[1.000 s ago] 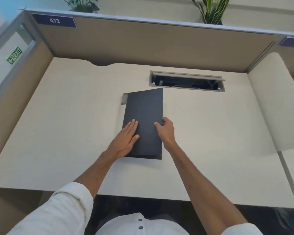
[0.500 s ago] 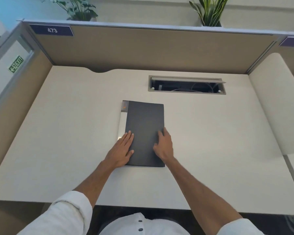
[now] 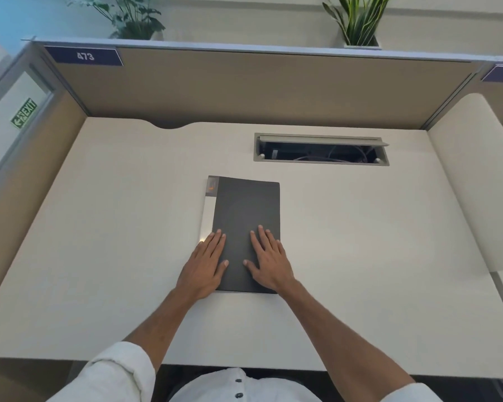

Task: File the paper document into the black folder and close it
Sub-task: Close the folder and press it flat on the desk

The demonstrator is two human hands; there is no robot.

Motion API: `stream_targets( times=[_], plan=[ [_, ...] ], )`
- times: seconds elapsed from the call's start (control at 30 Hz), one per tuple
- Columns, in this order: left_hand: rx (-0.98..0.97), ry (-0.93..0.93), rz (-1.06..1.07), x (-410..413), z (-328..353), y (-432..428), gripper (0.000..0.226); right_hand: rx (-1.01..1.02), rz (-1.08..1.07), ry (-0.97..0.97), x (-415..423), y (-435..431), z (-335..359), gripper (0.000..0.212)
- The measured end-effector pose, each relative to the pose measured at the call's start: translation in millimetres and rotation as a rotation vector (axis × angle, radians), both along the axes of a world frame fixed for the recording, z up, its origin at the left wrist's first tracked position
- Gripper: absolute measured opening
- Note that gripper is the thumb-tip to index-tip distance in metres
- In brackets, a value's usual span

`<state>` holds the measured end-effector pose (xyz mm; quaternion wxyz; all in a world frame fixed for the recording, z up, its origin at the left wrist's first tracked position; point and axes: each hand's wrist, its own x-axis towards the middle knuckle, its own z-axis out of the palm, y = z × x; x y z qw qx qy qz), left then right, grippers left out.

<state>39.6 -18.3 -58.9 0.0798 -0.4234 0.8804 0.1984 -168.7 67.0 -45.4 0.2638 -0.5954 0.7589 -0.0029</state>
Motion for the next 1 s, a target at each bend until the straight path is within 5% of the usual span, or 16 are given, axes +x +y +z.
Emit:
stream_targets(
  times=[1.0],
  plan=[
    [-0.009, -0.059, 0.031, 42, -3, -149, 0.075, 0.012, 0.060, -0.014, 35, -164, -14, 0.084]
  ],
)
